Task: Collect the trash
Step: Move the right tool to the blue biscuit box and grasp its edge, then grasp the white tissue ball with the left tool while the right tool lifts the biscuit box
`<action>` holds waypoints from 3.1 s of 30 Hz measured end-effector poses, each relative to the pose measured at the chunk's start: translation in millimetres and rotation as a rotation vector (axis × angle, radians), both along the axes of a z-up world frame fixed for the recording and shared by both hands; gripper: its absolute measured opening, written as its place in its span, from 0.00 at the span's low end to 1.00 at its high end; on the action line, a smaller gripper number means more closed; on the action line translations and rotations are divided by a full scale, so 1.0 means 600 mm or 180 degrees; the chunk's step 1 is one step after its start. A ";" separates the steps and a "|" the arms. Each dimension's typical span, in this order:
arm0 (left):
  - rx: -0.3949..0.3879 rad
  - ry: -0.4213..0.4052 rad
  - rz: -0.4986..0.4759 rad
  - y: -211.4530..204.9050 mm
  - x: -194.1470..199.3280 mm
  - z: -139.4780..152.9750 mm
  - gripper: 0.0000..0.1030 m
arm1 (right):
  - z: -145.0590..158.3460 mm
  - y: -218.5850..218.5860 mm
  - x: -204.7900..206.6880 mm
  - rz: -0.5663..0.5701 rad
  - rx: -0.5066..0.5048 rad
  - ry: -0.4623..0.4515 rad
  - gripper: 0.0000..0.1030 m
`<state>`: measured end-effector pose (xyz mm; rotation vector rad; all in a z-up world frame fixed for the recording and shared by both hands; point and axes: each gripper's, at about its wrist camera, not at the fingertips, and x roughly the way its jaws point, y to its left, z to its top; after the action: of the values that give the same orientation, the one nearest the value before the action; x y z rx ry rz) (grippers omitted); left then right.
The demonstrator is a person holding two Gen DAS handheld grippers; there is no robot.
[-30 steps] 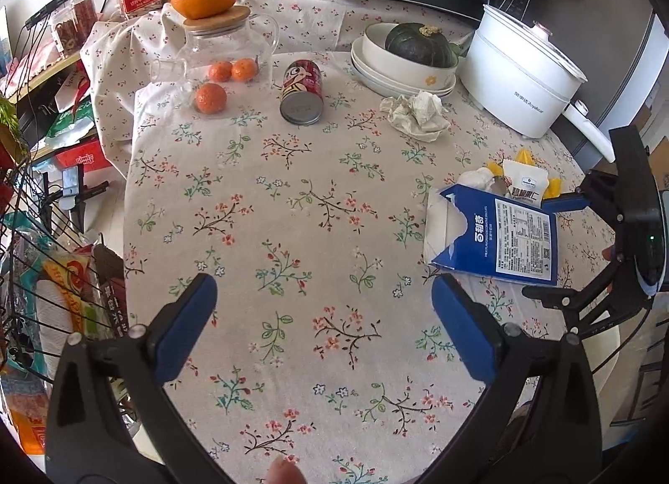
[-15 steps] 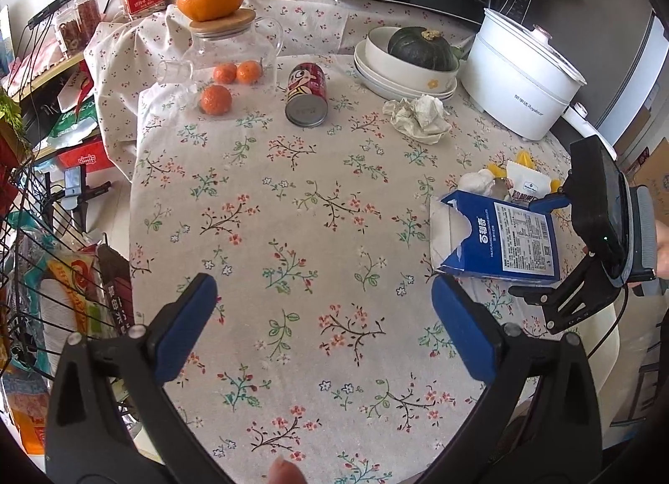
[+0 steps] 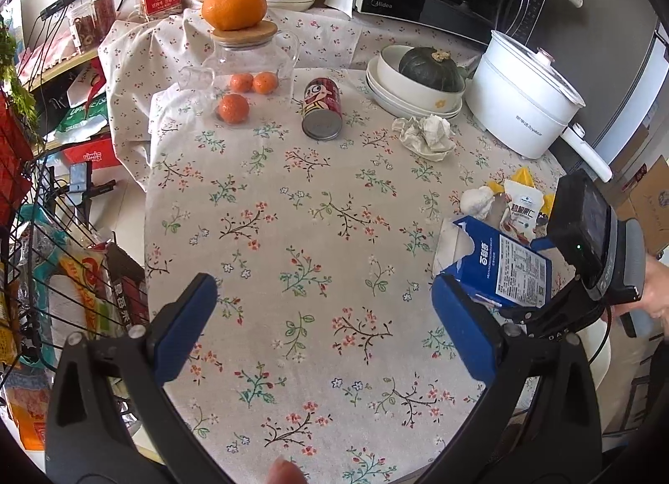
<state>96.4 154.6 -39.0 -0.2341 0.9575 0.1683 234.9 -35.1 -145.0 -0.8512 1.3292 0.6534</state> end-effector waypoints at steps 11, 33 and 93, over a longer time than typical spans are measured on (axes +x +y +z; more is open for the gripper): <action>-0.0003 -0.0059 -0.0065 -0.005 -0.017 0.007 0.99 | 0.031 -0.068 -0.074 -0.0486 0.0670 -0.0020 1.00; 0.0092 -0.0070 -0.0145 -0.020 -0.023 0.007 0.99 | 0.004 -0.068 -0.091 -0.0481 0.0658 -0.0547 1.00; 0.0347 0.0075 -0.1427 -0.288 0.296 -0.133 0.50 | 0.176 -0.462 -0.112 -0.2638 0.1791 -0.0681 0.23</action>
<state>274.1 -18.0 -119.1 0.0859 0.9978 -0.1888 167.4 -312.0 -39.7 0.1106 1.0866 0.2327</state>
